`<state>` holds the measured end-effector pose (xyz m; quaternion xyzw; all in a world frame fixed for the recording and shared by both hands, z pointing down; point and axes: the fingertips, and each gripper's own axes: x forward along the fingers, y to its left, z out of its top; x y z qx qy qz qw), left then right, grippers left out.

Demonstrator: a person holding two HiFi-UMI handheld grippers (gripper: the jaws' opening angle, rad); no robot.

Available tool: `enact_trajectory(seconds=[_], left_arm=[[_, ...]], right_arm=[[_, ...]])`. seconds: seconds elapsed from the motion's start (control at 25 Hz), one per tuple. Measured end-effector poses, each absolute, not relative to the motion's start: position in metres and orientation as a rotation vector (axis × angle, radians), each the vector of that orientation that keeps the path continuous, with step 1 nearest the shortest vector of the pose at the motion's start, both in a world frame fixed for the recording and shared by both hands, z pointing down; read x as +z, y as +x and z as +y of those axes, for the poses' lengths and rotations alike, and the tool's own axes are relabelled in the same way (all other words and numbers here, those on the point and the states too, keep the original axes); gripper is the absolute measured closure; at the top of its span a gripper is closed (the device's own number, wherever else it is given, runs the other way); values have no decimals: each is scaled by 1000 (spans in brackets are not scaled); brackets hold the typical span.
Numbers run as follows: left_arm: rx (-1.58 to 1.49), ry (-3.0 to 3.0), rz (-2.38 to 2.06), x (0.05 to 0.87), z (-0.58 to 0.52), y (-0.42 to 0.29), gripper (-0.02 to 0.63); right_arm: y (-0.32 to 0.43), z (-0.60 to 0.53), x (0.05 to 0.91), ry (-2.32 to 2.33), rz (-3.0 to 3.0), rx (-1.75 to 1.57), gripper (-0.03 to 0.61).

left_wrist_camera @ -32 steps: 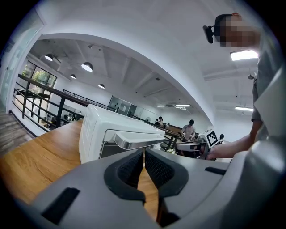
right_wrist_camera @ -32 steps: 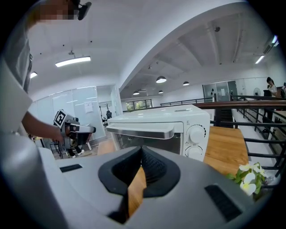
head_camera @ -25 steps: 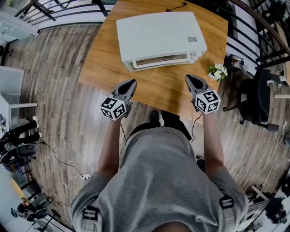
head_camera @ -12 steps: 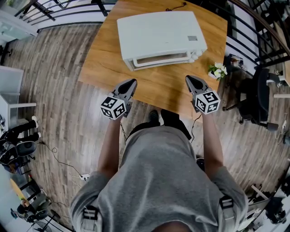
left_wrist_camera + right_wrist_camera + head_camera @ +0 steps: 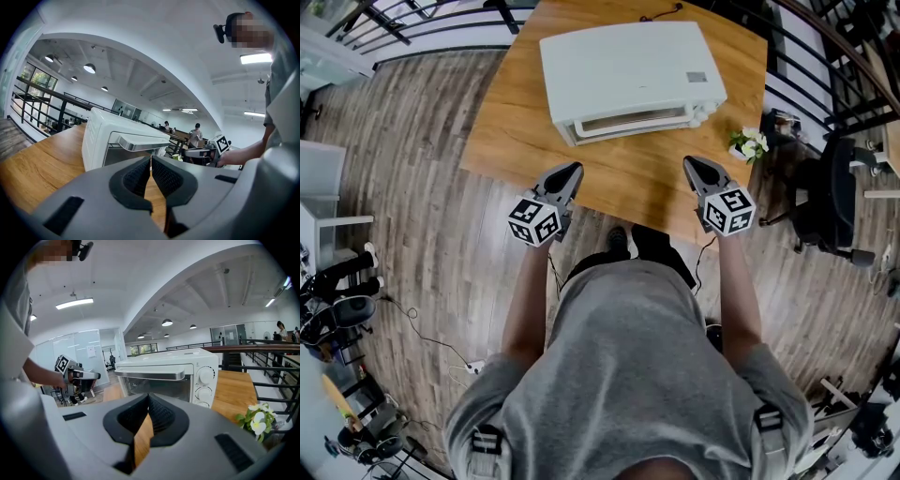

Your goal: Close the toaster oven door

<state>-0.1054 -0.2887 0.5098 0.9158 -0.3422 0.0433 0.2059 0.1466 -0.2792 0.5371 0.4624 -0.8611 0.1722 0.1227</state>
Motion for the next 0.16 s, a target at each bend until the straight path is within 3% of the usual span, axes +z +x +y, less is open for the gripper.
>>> enact_trajectory(seconds=[0.16], left_arm=[[126,2555,-948,512,-288,-104,584]], right_arm=[[147,-277,541,1348,-2508,508,574]])
